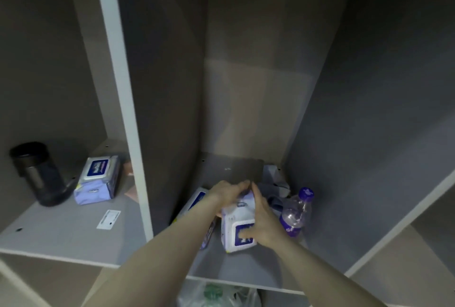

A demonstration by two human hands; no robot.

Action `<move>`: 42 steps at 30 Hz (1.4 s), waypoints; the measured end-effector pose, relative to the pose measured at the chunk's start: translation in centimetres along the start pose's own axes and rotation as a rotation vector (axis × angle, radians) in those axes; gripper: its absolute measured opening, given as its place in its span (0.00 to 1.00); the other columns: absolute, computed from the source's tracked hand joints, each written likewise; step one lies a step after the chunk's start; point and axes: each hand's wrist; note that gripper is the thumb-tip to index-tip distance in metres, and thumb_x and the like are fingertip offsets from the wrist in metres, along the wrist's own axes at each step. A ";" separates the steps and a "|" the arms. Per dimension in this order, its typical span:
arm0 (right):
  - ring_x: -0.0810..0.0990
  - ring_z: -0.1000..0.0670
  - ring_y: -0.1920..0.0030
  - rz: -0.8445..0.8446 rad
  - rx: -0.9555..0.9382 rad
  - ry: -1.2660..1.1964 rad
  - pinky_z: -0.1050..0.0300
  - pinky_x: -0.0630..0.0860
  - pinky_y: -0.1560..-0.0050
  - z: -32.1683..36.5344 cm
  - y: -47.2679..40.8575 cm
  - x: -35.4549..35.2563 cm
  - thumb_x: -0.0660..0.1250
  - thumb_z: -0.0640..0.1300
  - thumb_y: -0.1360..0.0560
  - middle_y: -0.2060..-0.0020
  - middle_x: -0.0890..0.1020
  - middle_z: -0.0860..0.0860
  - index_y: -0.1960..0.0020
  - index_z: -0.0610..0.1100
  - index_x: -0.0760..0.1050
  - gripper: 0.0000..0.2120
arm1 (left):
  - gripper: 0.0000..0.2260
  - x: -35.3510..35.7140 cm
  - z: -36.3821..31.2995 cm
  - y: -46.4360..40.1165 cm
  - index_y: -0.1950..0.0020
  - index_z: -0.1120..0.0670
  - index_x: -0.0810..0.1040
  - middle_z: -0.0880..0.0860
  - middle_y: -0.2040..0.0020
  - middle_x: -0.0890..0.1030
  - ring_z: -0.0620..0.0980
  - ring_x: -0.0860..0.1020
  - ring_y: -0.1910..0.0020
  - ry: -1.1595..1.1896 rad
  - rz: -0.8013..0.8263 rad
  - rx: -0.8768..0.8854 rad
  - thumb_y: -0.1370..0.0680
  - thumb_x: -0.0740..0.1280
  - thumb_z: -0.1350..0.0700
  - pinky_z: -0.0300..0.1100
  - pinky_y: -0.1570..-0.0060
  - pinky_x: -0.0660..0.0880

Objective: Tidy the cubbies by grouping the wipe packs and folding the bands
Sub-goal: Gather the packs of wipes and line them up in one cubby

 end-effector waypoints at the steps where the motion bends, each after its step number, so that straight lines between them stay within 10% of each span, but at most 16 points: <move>1: 0.70 0.49 0.35 0.040 0.033 0.045 0.51 0.72 0.38 -0.5 0.0 0.1 0.75 0.41 0.41 0.33 0.64 0.51 0.25 0.54 0.46 0.54 | 0.21 -0.4 0.3 0.1 0.56 0.56 0.76 0.54 0.61 0.77 0.54 0.77 0.63 0.064 0.033 -0.002 0.25 0.62 0.37 0.41 0.69 0.73; 6: 0.69 0.48 0.35 0.059 0.031 0.170 0.53 0.72 0.42 -0.7 0.9 0.7 0.78 0.42 0.43 0.34 0.62 0.49 0.32 0.45 0.58 0.45 | 0.09 -1.6 3.3 0.7 0.44 0.59 0.79 0.54 0.53 0.78 0.44 0.73 0.65 -0.083 0.177 0.161 0.21 0.63 0.59 0.35 0.68 0.69; 10: 0.69 0.46 0.34 0.007 0.054 0.266 0.51 0.72 0.41 0.8 0.7 0.8 0.78 0.48 0.43 0.33 0.65 0.50 0.28 0.49 0.54 0.50 | 0.14 -2.1 6.1 -0.7 0.38 0.60 0.75 0.59 0.43 0.80 0.57 0.79 0.45 -0.253 -0.083 0.210 0.21 0.62 0.56 0.40 0.52 0.72; 14: 0.71 0.44 0.39 -0.163 0.223 0.455 0.51 0.74 0.48 2.4 1.0 2.0 0.73 0.62 0.40 0.39 0.68 0.47 0.31 0.48 0.58 0.44 | 0.34 -2.0 10.4 -1.6 0.25 0.54 0.54 0.62 0.30 0.62 0.62 0.69 0.34 -0.579 -0.150 -0.057 0.26 0.66 0.47 0.50 0.36 0.68; 20: 0.68 0.42 0.34 0.017 0.269 0.455 0.51 0.71 0.43 2.4 0.2 1.7 0.69 0.62 0.37 0.33 0.65 0.45 0.24 0.48 0.40 0.54 | 0.57 0.3 12.5 -2.4 0.24 0.50 0.35 0.61 0.36 0.65 0.57 0.70 0.41 -0.957 -0.199 -0.123 0.38 0.73 0.41 0.47 0.41 0.67; 28: 0.79 0.46 0.45 0.025 0.325 0.274 0.54 0.76 0.47 2.3 -0.1 0.6 0.70 0.61 0.42 0.42 0.79 0.49 0.36 0.49 0.64 0.38 | 0.21 -3.4 6.0 -1.2 0.43 0.52 0.79 0.56 0.44 0.81 0.55 0.80 0.47 -0.586 -0.213 -0.088 0.31 0.64 0.43 0.41 0.53 0.73; 32: 0.78 0.45 0.42 -0.044 0.350 0.377 0.58 0.71 0.51 2.7 0.0 0.9 0.69 0.62 0.36 0.41 0.79 0.48 0.36 0.45 0.63 0.36 | 0.21 -6.6 1.6 -1.4 0.48 0.56 0.81 0.55 0.48 0.83 0.55 0.80 0.48 -0.459 -0.247 -0.073 0.25 0.58 0.42 0.42 0.53 0.72; 37: 0.73 0.41 0.36 -0.005 0.258 0.400 0.52 0.71 0.44 2.9 0.4 0.8 0.69 0.61 0.35 0.33 0.68 0.44 0.25 0.49 0.44 0.50 | 0.20 -4.0 5.4 -1.4 0.48 0.58 0.81 0.57 0.48 0.83 0.57 0.81 0.48 -0.836 -0.470 0.036 0.21 0.57 0.45 0.43 0.54 0.74; 42: 0.74 0.39 0.39 0.031 0.167 0.407 0.54 0.71 0.50 3.1 0.6 0.4 0.68 0.55 0.31 0.33 0.65 0.43 0.24 0.56 0.41 0.46 | 0.20 -3.1 7.2 -1.1 0.56 0.54 0.81 0.58 0.55 0.84 0.59 0.81 0.55 -0.731 -0.537 0.410 0.23 0.60 0.39 0.46 0.57 0.75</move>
Point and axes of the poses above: each hand's wrist, its own y-axis away from the middle knuckle, its own x-axis out of the palm, z = x × y
